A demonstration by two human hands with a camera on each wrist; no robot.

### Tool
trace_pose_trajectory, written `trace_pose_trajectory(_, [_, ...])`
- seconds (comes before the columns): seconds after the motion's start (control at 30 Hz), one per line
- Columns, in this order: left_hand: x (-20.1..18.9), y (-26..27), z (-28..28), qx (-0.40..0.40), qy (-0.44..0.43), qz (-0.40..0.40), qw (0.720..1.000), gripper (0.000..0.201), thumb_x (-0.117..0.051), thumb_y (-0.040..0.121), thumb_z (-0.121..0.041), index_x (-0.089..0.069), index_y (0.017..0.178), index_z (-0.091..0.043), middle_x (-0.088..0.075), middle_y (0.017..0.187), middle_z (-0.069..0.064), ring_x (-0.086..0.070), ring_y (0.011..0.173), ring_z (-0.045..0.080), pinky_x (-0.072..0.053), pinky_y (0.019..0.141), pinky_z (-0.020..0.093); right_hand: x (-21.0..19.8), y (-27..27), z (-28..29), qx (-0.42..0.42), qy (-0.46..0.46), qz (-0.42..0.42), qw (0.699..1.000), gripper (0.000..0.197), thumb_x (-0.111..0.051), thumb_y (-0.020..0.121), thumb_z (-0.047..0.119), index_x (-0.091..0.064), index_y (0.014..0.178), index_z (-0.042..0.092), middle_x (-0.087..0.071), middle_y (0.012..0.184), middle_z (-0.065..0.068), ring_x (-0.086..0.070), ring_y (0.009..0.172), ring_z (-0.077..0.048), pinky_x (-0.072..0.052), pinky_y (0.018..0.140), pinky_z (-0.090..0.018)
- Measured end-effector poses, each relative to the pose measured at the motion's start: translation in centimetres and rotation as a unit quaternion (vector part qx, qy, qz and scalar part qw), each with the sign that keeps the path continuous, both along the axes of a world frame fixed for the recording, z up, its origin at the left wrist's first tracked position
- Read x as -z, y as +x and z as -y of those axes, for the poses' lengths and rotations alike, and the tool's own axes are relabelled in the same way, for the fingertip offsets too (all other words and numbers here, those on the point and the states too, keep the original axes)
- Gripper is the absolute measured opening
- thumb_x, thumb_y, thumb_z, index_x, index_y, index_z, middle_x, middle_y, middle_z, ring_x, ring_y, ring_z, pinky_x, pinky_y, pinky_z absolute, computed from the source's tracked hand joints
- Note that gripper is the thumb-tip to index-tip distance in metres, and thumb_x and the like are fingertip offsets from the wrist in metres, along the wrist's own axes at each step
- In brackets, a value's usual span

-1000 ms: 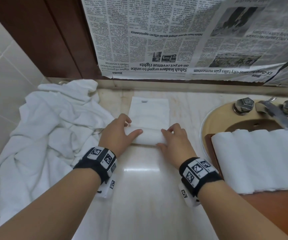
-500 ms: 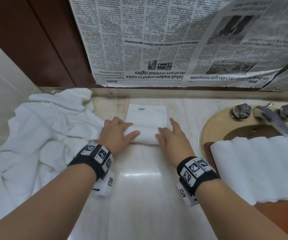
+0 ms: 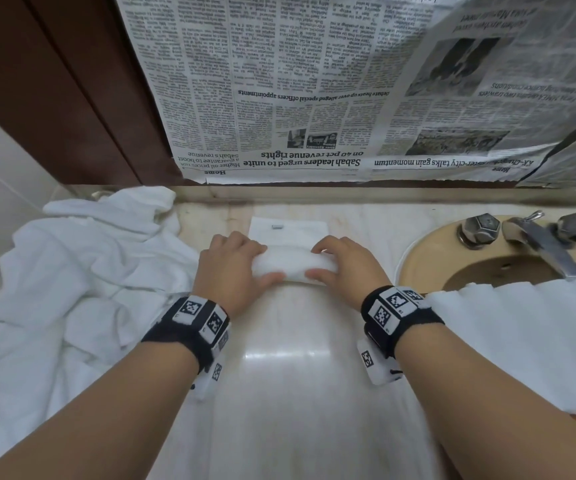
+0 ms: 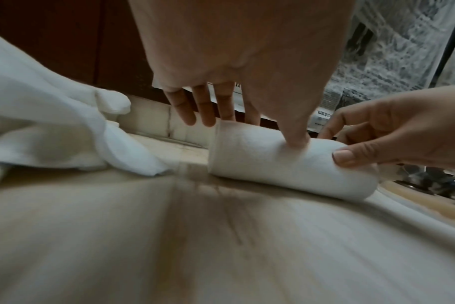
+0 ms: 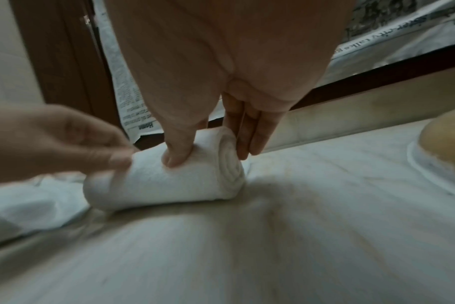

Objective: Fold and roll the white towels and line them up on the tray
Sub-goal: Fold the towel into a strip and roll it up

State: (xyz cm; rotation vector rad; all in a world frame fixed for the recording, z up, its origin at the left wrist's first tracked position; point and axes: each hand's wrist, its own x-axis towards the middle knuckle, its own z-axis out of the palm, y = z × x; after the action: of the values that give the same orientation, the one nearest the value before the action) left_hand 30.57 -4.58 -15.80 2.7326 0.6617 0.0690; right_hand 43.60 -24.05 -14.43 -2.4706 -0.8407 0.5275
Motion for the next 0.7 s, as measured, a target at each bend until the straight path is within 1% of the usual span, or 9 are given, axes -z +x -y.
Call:
trace_pose_trajectory(0.07, [0.4,-1.0,-0.2,0.034,0.004,-0.022,0.999,0.067,-0.073,0.078,-0.066,-0.061,0.134,-0.03,-0.057,0.128,-0.005,-0.048,0.117,0.024,-0.044,0.096,0.041,-0.1,0.2,0.0,0.012,0.012,-0.03,0.999,0.035,-0.077,0.085,0.044,-0.062,0.114,0.033,-0.058,0.107,0.003,-0.054,0.098,-0.017,-0.045,0.088,-0.032])
trace_pose_trajectory(0.17, [0.4,-2.4,-0.3,0.04,-0.032,-0.013,0.999,0.064,-0.069,0.085,-0.063,-0.059,0.138,-0.029,-0.057,0.131,-0.005,-0.047,0.118,0.022,-0.043,0.1,0.04,0.0,0.4,0.3,0.031,0.03,-0.096,0.994,0.03,-0.077,0.083,0.046,-0.066,0.11,0.039,-0.061,0.102,0.01,-0.057,0.088,-0.009,-0.043,0.08,-0.026])
trace_pose_trajectory(0.3, [1.0,-4.9,0.0,0.013,-0.166,-0.015,0.986,0.058,-0.06,0.092,-0.064,-0.057,0.142,-0.035,-0.058,0.132,-0.008,-0.048,0.123,0.017,-0.04,0.108,0.037,0.2,-0.4,1.0,0.056,0.065,-0.161,0.983,0.026,-0.072,0.09,0.044,-0.07,0.114,0.035,-0.067,0.11,0.015,-0.062,0.104,-0.011,-0.049,0.091,-0.028])
trace_pose_trajectory(0.33, [1.1,-5.2,0.1,-0.005,-0.198,-0.008,0.98,0.057,-0.059,0.092,-0.064,-0.058,0.142,-0.036,-0.059,0.133,-0.007,-0.051,0.124,0.017,-0.041,0.109,0.038,0.2,-0.9,0.9,0.07,0.076,-0.165,0.981,0.027,-0.069,0.092,0.043,-0.068,0.117,0.033,-0.066,0.109,0.013,-0.062,0.103,-0.012,-0.049,0.088,-0.028])
trace_pose_trajectory(0.43, [0.7,-4.5,0.7,-0.063,-0.233,0.002,0.97,0.056,-0.057,0.095,-0.062,-0.061,0.14,-0.03,-0.063,0.135,-0.004,-0.057,0.124,0.019,-0.043,0.107,0.036,0.5,-2.1,0.3,0.145,0.099,-0.111,0.978,0.022,-0.064,0.095,0.043,-0.061,0.115,0.033,-0.058,0.108,0.001,-0.059,0.093,-0.013,-0.042,0.075,-0.027])
trace_pose_trajectory(0.5, [0.3,-3.5,0.9,-0.111,-0.236,0.015,0.965,0.056,-0.059,0.094,-0.062,-0.062,0.137,-0.027,-0.066,0.132,-0.001,-0.06,0.12,0.021,-0.046,0.104,0.035,0.7,-2.7,-0.3,0.163,0.09,-0.049,0.981,0.022,-0.06,0.098,0.041,-0.066,0.113,0.026,-0.053,0.122,-0.003,-0.059,0.1,-0.018,-0.039,0.082,-0.026])
trace_pose_trajectory(0.6, [-0.1,-2.2,0.8,-0.16,-0.212,0.063,0.962,0.045,-0.067,0.092,-0.055,-0.062,0.127,-0.029,-0.065,0.118,0.005,-0.062,0.108,0.024,-0.047,0.091,0.032,1.0,-3.1,-0.4,0.081,0.011,-0.015,0.997,0.046,-0.059,0.096,0.049,-0.062,0.134,0.022,-0.036,0.154,0.001,-0.051,0.129,-0.022,-0.039,0.103,-0.027])
trace_pose_trajectory(0.63, [-0.2,-1.8,0.8,-0.158,-0.191,0.061,0.967,0.039,-0.067,0.092,-0.054,-0.063,0.122,-0.03,-0.063,0.114,0.006,-0.062,0.104,0.025,-0.046,0.086,0.031,1.0,-3.2,-0.1,0.041,-0.023,-0.008,0.999,0.057,-0.063,0.093,0.05,-0.055,0.141,0.022,-0.031,0.158,0.002,-0.048,0.133,-0.021,-0.038,0.107,-0.029])
trace_pose_trajectory(0.7, [-0.3,-1.4,0.9,-0.135,-0.146,0.033,0.979,0.036,-0.059,0.096,-0.056,-0.067,0.119,-0.03,-0.062,0.112,0.006,-0.063,0.103,0.027,-0.045,0.082,0.032,0.9,-3.1,0.4,-0.012,-0.05,0.017,0.999,0.06,-0.067,0.09,0.041,-0.051,0.144,0.021,-0.039,0.153,0.003,-0.052,0.128,-0.024,-0.042,0.103,-0.032])
